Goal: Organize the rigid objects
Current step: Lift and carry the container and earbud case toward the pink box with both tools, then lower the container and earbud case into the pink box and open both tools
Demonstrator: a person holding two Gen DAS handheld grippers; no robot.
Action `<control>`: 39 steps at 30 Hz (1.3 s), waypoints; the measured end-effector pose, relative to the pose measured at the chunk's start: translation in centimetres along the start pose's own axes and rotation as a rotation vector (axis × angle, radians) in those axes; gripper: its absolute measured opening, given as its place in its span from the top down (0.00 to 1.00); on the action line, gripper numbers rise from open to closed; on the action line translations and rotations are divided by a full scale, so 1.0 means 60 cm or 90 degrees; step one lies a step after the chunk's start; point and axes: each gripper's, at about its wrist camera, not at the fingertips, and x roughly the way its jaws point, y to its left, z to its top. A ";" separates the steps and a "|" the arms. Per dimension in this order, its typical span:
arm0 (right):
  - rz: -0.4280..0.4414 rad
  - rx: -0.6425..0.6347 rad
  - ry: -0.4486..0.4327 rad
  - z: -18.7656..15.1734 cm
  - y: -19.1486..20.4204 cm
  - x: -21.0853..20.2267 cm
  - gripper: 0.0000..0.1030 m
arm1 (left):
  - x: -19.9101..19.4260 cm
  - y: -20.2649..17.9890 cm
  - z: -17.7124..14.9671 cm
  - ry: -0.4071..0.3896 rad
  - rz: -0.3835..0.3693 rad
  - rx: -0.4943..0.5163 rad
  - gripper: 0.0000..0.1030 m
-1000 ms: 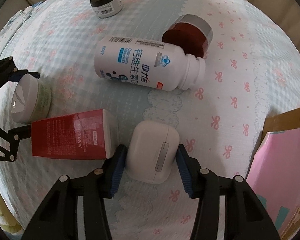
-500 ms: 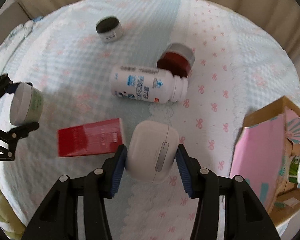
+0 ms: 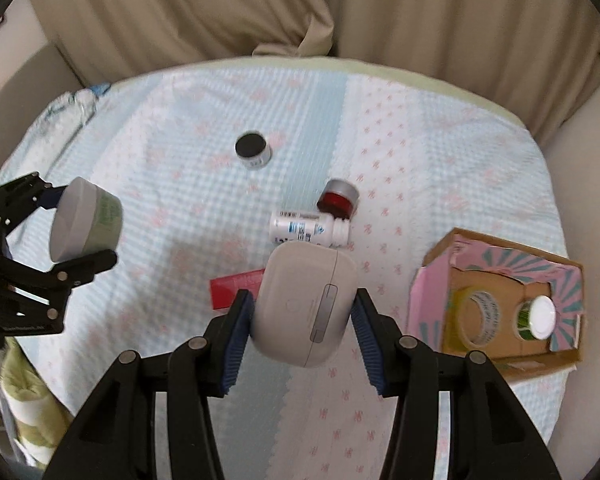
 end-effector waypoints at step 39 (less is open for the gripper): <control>0.002 0.189 0.062 -0.141 -0.647 0.037 0.55 | 0.295 -0.514 0.305 0.113 -0.052 -0.061 0.30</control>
